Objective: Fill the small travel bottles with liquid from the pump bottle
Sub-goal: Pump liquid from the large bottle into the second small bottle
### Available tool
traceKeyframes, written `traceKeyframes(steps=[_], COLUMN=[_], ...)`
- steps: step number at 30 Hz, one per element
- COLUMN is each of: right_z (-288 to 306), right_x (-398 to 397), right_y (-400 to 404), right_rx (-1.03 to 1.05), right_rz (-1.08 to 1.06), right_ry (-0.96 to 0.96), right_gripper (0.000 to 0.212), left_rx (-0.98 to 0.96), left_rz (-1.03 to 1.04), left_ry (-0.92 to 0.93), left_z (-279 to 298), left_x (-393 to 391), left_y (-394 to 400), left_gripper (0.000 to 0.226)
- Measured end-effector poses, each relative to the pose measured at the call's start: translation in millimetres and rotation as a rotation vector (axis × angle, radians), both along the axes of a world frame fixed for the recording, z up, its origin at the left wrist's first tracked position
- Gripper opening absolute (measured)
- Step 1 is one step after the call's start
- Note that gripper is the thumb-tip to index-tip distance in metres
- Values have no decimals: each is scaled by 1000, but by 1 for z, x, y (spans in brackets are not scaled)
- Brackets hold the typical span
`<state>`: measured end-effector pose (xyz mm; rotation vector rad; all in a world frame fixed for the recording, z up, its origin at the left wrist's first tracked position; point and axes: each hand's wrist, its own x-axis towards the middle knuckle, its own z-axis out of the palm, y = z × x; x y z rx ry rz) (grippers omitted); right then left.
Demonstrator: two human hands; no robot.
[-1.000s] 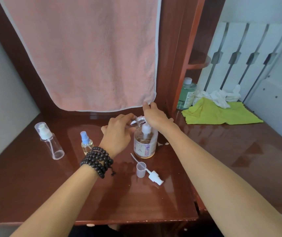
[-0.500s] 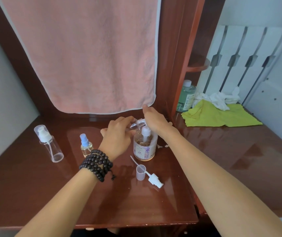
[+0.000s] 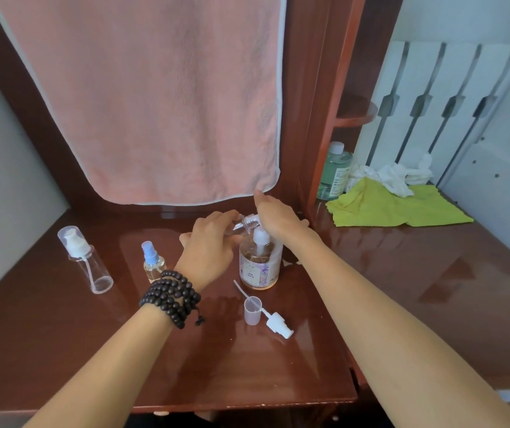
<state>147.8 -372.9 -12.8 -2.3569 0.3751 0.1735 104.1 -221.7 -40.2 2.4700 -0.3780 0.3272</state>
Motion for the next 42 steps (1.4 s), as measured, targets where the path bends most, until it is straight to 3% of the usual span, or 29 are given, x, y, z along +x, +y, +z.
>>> traceKeyframes(steps=[15, 35, 42], right_z=[-8, 4, -17], right_x=[1, 1, 1], right_y=[2, -1, 4], right_rx=[-72, -22, -19], right_rz=[-21, 16, -46], right_ry=[20, -14, 5], right_gripper=[59, 65, 60], left_rx=[7, 32, 60], left_rz=[11, 8, 22], left_ry=[14, -8, 13], left_z=[-6, 4, -3], left_x=[-3, -2, -2], left_y=[-2, 0, -5], left_gripper=[36, 37, 37])
